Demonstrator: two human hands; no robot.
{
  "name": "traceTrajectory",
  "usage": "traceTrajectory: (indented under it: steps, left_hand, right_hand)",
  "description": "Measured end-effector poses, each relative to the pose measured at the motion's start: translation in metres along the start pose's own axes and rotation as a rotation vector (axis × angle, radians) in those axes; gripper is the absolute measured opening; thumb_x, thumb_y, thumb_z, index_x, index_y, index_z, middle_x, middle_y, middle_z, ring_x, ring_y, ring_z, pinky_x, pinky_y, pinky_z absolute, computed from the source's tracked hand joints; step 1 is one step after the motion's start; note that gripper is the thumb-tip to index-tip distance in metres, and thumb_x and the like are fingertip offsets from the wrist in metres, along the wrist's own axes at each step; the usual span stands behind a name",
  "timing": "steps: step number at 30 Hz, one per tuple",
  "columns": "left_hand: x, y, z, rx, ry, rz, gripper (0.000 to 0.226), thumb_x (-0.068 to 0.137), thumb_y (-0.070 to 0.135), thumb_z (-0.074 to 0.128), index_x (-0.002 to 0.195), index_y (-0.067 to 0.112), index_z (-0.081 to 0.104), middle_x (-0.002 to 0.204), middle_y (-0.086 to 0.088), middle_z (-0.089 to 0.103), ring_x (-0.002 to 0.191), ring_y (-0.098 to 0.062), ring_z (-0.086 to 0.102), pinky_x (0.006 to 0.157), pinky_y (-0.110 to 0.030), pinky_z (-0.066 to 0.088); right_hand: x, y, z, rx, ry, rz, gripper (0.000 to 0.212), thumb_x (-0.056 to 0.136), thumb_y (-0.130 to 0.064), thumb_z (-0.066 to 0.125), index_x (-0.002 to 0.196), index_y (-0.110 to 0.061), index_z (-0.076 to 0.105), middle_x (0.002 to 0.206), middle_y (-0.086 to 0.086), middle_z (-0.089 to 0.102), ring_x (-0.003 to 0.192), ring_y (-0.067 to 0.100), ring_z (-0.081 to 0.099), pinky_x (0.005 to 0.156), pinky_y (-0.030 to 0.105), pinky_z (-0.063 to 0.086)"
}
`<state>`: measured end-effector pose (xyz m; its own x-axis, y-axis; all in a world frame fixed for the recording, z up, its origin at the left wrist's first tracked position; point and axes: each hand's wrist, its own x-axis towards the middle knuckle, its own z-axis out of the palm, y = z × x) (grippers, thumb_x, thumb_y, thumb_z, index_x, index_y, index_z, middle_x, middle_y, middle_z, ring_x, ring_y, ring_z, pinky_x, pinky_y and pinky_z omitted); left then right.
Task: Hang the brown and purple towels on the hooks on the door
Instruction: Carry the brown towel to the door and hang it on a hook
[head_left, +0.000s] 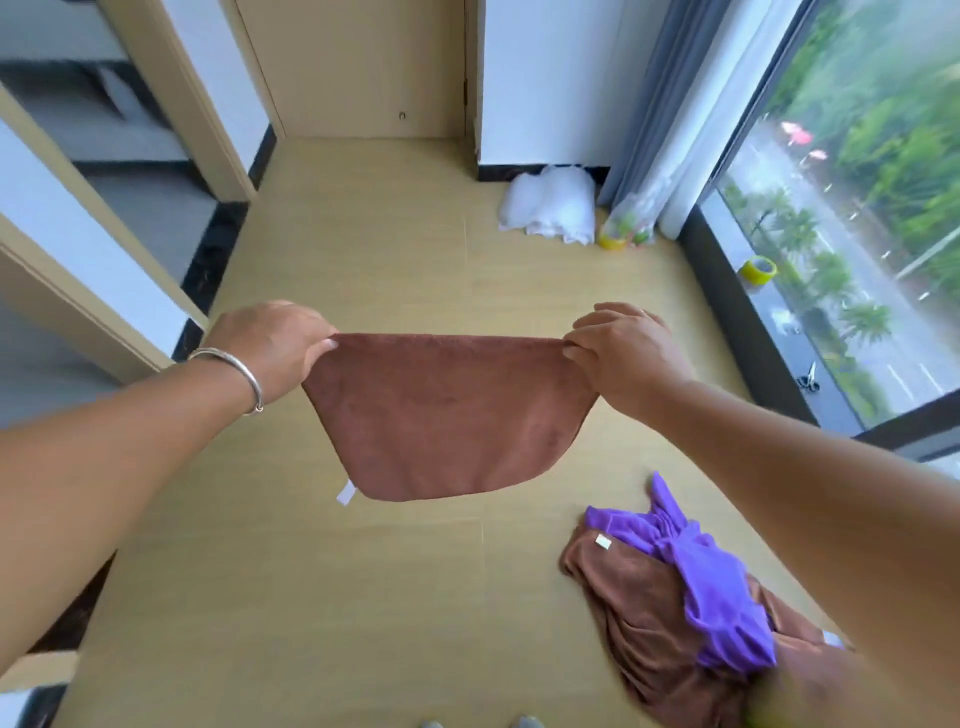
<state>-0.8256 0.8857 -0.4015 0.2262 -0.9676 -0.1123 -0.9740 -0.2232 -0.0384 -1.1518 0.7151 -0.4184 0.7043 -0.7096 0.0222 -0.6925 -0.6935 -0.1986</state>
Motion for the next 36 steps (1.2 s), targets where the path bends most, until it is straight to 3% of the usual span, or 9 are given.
traceTrajectory:
  steps: [4,7,12,15,20,27,31,36]
  left_hand:
    - [-0.007,-0.008,-0.152,0.019,0.098,-0.028,0.03,0.1,0.034,0.039,0.102,0.033,0.068,0.103,0.007,0.064,0.099,-0.021,0.056,0.078,-0.037,0.047]
    - [-0.015,-0.011,-0.251,0.054,0.188,-0.051,0.032,0.099,0.033,0.039,0.075,0.034,0.061,0.089,0.007,0.061,0.083,-0.02,0.054,0.068,-0.034,0.044]
    - [-0.032,-0.023,-0.392,0.162,0.38,-0.101,0.035,0.1,0.04,0.035,0.084,0.024,0.062,0.082,0.008,0.061,0.079,-0.017,0.058,0.063,-0.031,0.044]
    - [-0.047,-0.032,-0.456,0.2,0.486,-0.136,0.039,0.1,0.039,0.035,0.076,0.018,0.058,0.073,0.004,0.059,0.069,-0.016,0.056,0.057,-0.029,0.04]
    - [-0.071,-0.046,-0.496,0.273,0.58,-0.207,0.039,0.1,0.038,0.036,0.073,0.019,0.057,0.073,0.004,0.059,0.071,-0.018,0.058,0.057,-0.028,0.037]
    - [-0.094,-0.085,-0.503,0.292,0.64,-0.212,0.04,0.101,0.038,0.036,0.067,0.021,0.05,0.07,0.004,0.055,0.067,-0.016,0.054,0.051,-0.027,0.032]
    - [-0.092,-0.116,-0.499,0.284,0.648,-0.256,0.039,0.101,0.039,0.034,0.076,0.023,0.06,0.079,0.006,0.062,0.076,-0.017,0.059,0.065,-0.031,0.048]
    - [-0.064,-0.161,-0.497,0.295,0.624,-0.321,0.039,0.101,0.038,0.03,0.08,0.025,0.062,0.084,0.006,0.062,0.081,-0.016,0.06,0.071,-0.034,0.05]
  right_hand:
    - [0.014,-0.032,-0.149,-0.074,0.105,-0.01,0.025,0.098,-0.038,0.048,0.095,-0.029,0.071,0.107,-0.014,0.064,0.121,0.015,0.045,0.098,0.033,0.033]
    - [0.02,-0.052,-0.253,-0.15,0.196,0.006,0.025,0.098,-0.039,0.047,0.092,-0.031,0.07,0.104,-0.012,0.065,0.119,0.016,0.047,0.098,0.035,0.035]
    - [0.027,-0.09,-0.401,-0.213,0.42,0.031,0.029,0.098,-0.038,0.045,0.098,-0.03,0.072,0.106,-0.01,0.067,0.117,0.019,0.049,0.098,0.036,0.038]
    - [0.025,-0.119,-0.46,-0.24,0.519,0.054,0.029,0.099,-0.038,0.044,0.099,-0.03,0.072,0.11,-0.006,0.067,0.118,0.022,0.047,0.097,0.036,0.036]
    - [0.024,-0.16,-0.492,-0.319,0.619,0.081,0.031,0.1,-0.041,0.041,0.109,-0.033,0.069,0.114,-0.005,0.066,0.117,0.022,0.048,0.096,0.037,0.037]
    - [0.043,-0.199,-0.491,-0.355,0.653,0.048,0.031,0.101,-0.041,0.039,0.106,-0.035,0.069,0.111,-0.009,0.066,0.113,0.018,0.051,0.096,0.035,0.04]
    - [0.077,-0.216,-0.484,-0.368,0.68,-0.006,0.031,0.1,-0.042,0.04,0.103,-0.037,0.07,0.111,-0.013,0.066,0.113,0.015,0.051,0.096,0.033,0.038]
    - [0.152,-0.229,-0.477,-0.297,0.684,-0.038,0.035,0.099,-0.047,0.038,0.104,-0.034,0.07,0.111,-0.015,0.065,0.115,0.011,0.049,0.099,0.03,0.034]
